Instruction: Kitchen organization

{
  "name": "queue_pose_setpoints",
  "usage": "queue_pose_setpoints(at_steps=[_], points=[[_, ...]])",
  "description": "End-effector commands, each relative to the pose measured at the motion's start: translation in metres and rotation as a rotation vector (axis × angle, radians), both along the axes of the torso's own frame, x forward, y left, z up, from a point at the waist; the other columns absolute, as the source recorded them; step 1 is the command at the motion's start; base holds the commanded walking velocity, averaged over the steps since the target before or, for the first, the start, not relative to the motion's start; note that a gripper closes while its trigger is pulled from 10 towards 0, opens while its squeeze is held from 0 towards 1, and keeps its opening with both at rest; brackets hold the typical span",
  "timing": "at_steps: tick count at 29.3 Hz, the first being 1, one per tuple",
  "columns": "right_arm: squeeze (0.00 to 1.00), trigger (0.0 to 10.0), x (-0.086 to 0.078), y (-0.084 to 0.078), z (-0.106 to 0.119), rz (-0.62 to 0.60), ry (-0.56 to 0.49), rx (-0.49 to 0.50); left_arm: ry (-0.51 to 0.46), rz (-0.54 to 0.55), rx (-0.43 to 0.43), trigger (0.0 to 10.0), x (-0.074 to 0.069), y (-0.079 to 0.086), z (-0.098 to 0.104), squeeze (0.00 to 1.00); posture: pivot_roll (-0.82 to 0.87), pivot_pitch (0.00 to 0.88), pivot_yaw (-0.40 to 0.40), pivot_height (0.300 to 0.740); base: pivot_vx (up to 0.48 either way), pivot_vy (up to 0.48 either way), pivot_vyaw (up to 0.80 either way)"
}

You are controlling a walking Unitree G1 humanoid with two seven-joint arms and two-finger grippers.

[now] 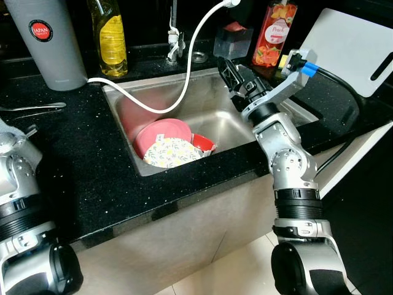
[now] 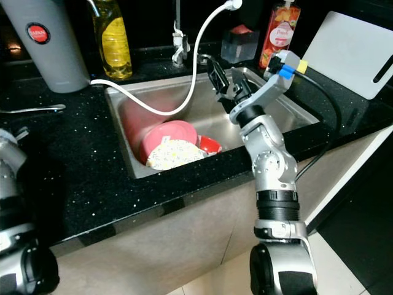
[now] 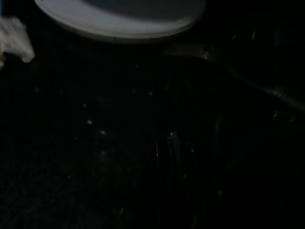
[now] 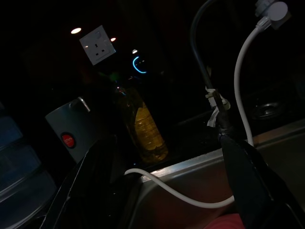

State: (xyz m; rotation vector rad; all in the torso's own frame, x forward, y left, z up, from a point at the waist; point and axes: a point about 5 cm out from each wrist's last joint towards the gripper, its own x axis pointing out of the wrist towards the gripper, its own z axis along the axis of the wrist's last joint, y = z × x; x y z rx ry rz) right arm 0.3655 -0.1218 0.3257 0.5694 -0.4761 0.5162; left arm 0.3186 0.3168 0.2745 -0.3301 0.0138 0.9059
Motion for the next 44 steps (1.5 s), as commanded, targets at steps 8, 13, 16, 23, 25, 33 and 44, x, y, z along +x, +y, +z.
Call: queue_pose_setpoints(at_steps=[8,13,16,23,25,33,44], points=[[0.0,10.0,-0.007,0.006,0.004,0.082,-0.024,-0.013,0.136,-0.066,-0.04,10.0,0.005,-0.012,-0.031,0.0,-0.08,0.141,-0.033,0.74,0.0,0.0,0.0],[0.0,10.0,-0.015,0.022,-0.003,0.19,-0.037,-0.14,0.134,-0.103,-0.077,10.0,0.008,-0.021,-0.035,0.0,-0.08,0.142,-0.034,0.74,0.0,0.0,0.0],[0.0,10.0,-0.019,0.032,-0.012,0.241,-0.033,-0.264,0.126,-0.143,-0.086,10.0,0.012,-0.027,-0.035,0.0,-0.09,0.143,-0.034,0.74,0.0,0.0,0.0],[0.0,10.0,-0.026,0.042,-0.026,0.311,-0.027,-0.407,0.116,-0.198,-0.088,10.0,0.016,-0.035,-0.034,0.0,-0.09,0.144,-0.034,0.74,0.0,0.0,0.0],[0.0,10.0,-0.035,0.048,-0.037,0.392,-0.043,-0.526,0.098,-0.272,-0.092,10.0,0.022,-0.045,-0.031,0.0,-0.09,0.146,-0.035,0.74,0.0,0.0,0.0],[0.0,10.0,-0.039,0.052,-0.059,0.433,-0.016,-0.715,0.036,-0.426,-0.087,10.0,0.031,-0.067,-0.023,0.0,-0.09,0.144,-0.039,0.74,0.0,0.0,0.0],[0.0,10.0,-0.036,0.048,-0.056,0.386,-0.013,-0.7,0.009,-0.536,-0.02,10.0,0.034,-0.08,-0.014,0.0,-0.09,0.146,-0.035,0.74,0.0,0.0,0.0]])
